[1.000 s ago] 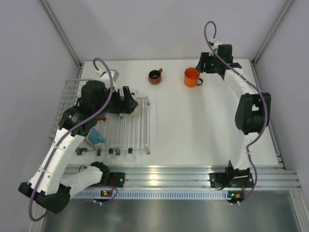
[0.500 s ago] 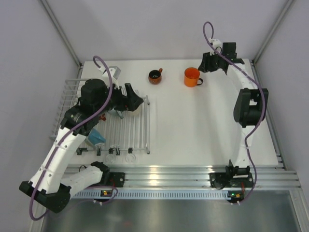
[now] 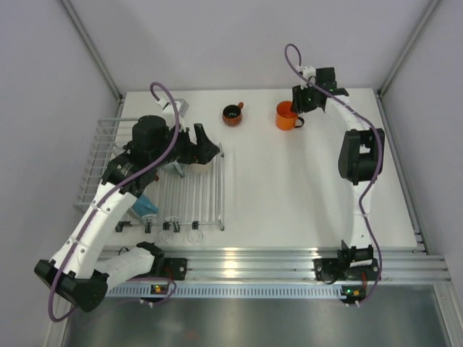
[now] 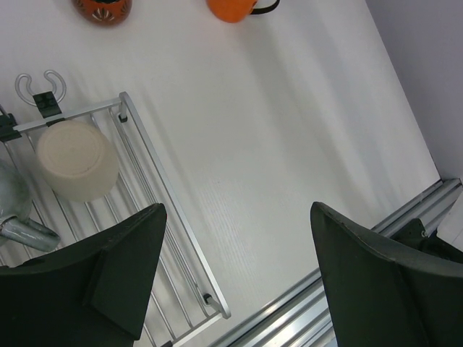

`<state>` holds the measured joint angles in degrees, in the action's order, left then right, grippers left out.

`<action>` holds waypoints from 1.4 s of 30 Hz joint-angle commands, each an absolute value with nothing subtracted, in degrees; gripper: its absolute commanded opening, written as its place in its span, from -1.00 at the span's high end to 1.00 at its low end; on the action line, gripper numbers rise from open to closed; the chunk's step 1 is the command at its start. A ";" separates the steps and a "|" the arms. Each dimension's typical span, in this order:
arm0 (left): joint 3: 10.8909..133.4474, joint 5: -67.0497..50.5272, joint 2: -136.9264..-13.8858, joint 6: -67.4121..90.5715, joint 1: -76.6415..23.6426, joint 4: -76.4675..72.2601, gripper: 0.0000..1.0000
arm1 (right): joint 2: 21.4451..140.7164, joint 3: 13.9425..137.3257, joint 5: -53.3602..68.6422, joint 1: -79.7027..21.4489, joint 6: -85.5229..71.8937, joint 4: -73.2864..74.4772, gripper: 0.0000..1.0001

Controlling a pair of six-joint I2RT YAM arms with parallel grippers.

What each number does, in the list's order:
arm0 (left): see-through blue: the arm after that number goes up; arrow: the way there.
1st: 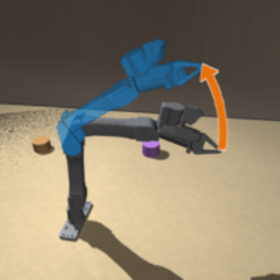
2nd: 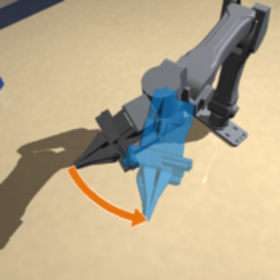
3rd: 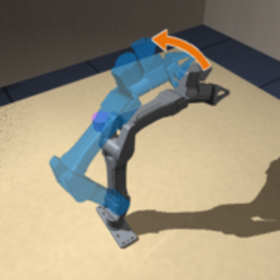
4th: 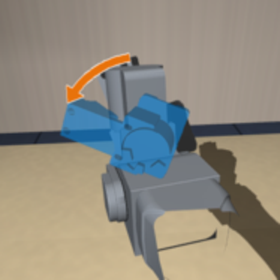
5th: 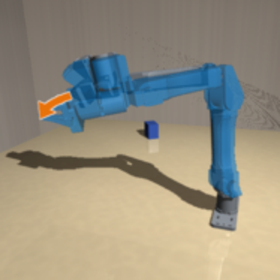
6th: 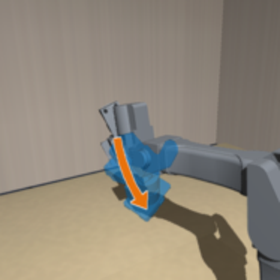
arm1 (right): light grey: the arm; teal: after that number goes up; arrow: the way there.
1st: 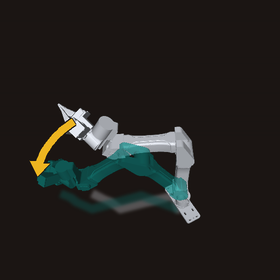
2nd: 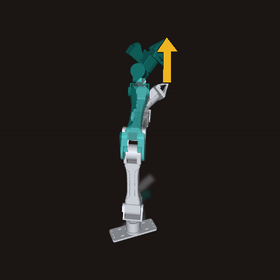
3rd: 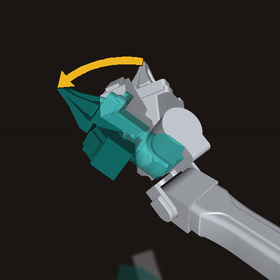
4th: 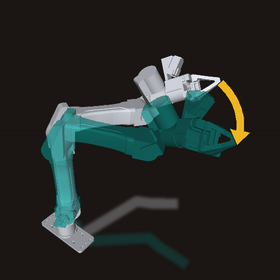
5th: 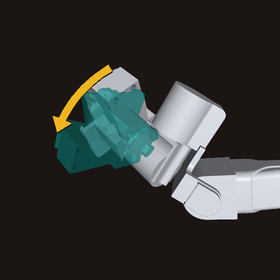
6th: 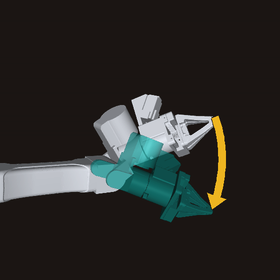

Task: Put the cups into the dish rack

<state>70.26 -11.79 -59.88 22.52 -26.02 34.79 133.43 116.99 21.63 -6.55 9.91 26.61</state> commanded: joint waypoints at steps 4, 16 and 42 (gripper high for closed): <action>69.26 -11.95 -60.03 20.83 -26.10 30.15 -0.72 | 136.58 122.52 14.16 -9.32 12.83 29.53 0.22; 68.29 -12.57 -61.00 20.74 -26.02 28.30 -0.72 | 135.71 121.99 17.83 -9.84 9.85 25.58 1.00; 62.93 -23.90 -53.79 30.50 -26.10 13.37 -0.69 | 90.63 68.13 45.44 -11.07 -61.32 -48.13 1.00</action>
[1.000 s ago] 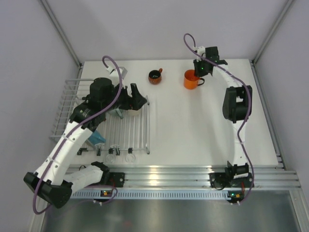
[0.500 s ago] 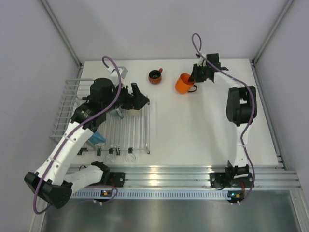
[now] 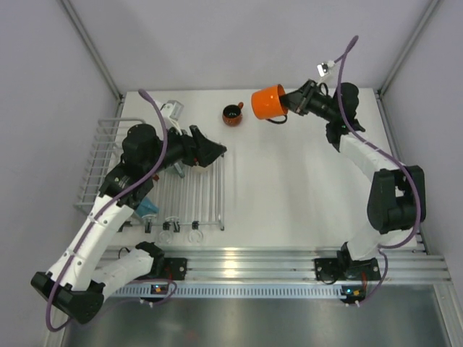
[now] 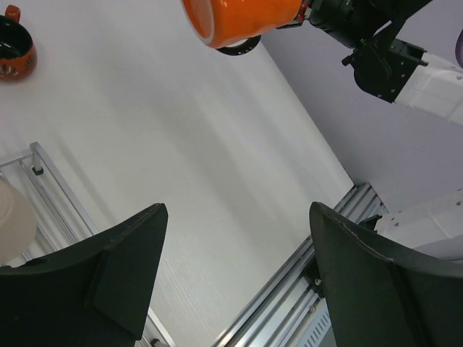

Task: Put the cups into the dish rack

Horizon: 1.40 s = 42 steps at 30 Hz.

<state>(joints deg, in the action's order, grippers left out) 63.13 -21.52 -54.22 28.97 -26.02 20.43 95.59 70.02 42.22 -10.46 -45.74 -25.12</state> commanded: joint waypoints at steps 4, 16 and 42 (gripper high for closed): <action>61.97 -26.18 -53.61 32.95 -26.10 10.20 -0.69 | 87.37 63.30 43.16 -12.47 -74.14 -61.06 1.00; 55.37 -30.58 -52.03 38.41 -26.10 -8.17 -0.69 | 86.48 55.37 22.51 -23.53 -90.88 -89.65 1.00; 51.42 -32.33 -52.65 35.33 -26.19 -19.23 -0.68 | 90.00 55.90 8.00 -41.83 -97.12 -88.33 1.00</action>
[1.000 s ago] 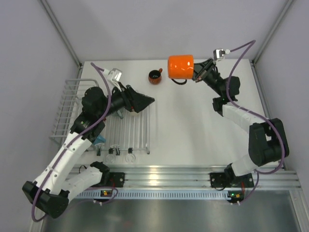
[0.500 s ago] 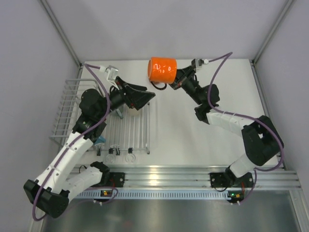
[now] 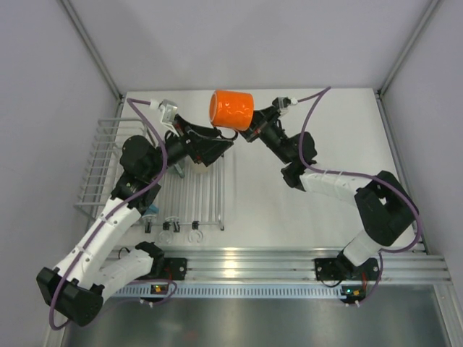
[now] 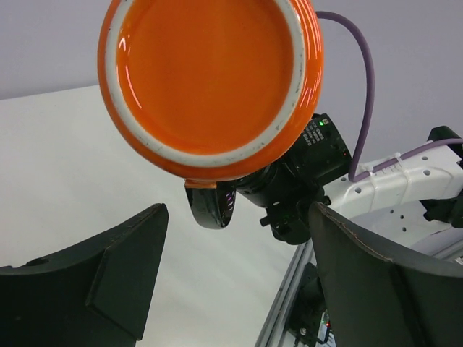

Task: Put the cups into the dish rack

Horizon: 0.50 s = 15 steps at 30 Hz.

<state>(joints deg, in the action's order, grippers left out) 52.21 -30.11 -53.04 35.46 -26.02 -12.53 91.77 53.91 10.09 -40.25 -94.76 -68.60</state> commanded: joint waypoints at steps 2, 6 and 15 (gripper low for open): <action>51.07 -33.66 -52.65 36.82 -26.10 -20.47 -0.67 | 89.83 54.58 7.65 -42.19 -97.03 -89.03 1.00; 49.66 -36.47 -53.00 39.72 -26.19 -23.11 -0.61 | 90.61 53.70 7.65 -42.45 -98.08 -90.70 1.00; 48.61 -40.08 -54.40 41.05 -26.19 -24.08 -0.47 | 89.65 52.91 9.05 -43.77 -97.03 -88.51 1.00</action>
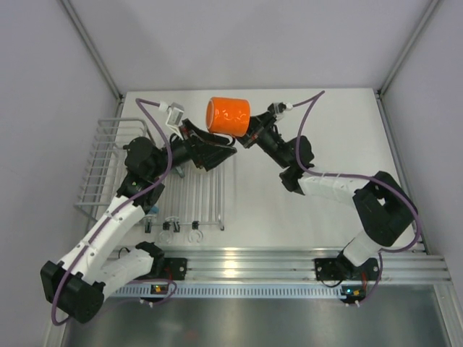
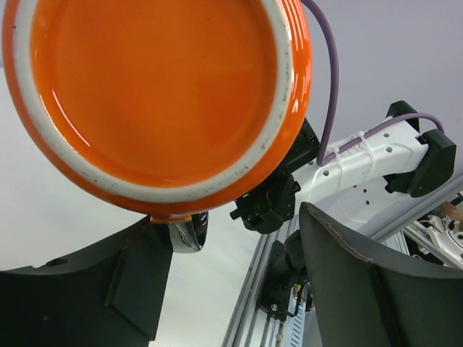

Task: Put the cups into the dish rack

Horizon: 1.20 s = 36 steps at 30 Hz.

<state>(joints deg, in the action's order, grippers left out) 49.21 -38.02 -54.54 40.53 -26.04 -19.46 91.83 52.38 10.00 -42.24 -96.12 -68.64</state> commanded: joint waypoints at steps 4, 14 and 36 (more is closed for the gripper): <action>48.69 -39.90 -54.32 40.61 -26.10 -24.08 -0.35 | 89.30 52.56 9.67 -44.47 -97.03 -87.89 1.00; 49.13 -40.25 -54.23 44.38 -26.19 -24.08 0.50 | 89.21 50.18 9.67 -45.35 -96.33 -88.42 1.00; 48.60 -34.64 -52.56 49.40 -26.19 -19.87 1.00 | 91.32 45.62 12.04 -43.86 -95.89 -92.11 0.63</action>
